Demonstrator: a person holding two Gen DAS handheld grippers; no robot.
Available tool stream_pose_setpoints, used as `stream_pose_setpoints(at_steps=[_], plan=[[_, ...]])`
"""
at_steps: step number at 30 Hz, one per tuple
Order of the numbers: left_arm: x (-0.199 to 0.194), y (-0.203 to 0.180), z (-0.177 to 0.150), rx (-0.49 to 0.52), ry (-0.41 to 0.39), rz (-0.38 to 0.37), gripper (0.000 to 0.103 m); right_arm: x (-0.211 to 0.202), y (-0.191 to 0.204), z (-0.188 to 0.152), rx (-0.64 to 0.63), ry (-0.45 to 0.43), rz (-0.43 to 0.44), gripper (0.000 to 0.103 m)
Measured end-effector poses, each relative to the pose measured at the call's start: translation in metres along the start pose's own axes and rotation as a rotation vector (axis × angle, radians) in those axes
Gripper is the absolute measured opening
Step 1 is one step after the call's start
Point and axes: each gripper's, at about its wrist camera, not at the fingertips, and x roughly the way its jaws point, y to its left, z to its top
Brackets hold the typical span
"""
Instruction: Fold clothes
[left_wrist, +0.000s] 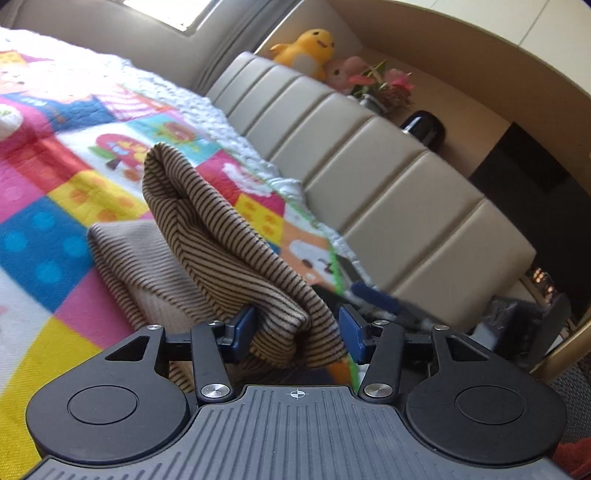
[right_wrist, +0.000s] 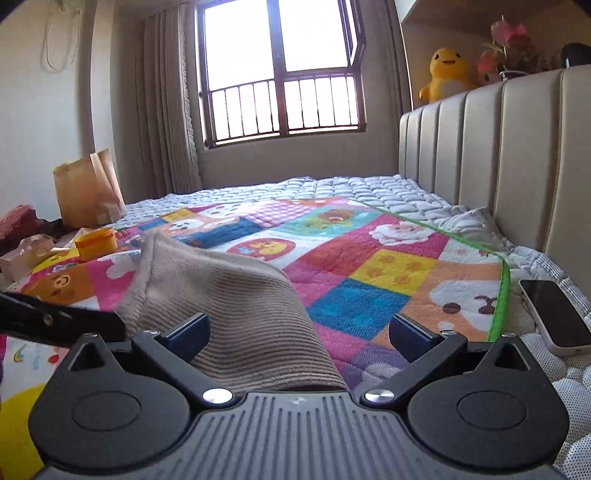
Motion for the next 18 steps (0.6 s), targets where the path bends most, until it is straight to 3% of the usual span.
stream_pose_setpoints(at_steps=[4,6,10,13,18], plan=[[-0.004,0.031,-0.014,-0.084,0.03,0.057,0.057,0.007,0.017,-0.004,-0.043,0.012,0.033,0.103],[-0.015,0.037,-0.014,-0.099,0.014,0.065,0.065,0.01,0.027,-0.008,-0.075,0.018,0.042,0.103],[-0.04,0.037,0.006,-0.074,-0.076,0.093,0.065,0.011,0.048,-0.016,-0.162,0.017,0.046,0.103],[-0.046,0.028,0.03,-0.039,-0.13,0.071,0.065,0.014,0.059,-0.024,-0.214,0.027,0.022,0.103],[-0.009,0.014,0.064,0.053,-0.138,0.047,0.067,0.013,0.066,-0.03,-0.244,0.028,-0.005,0.103]])
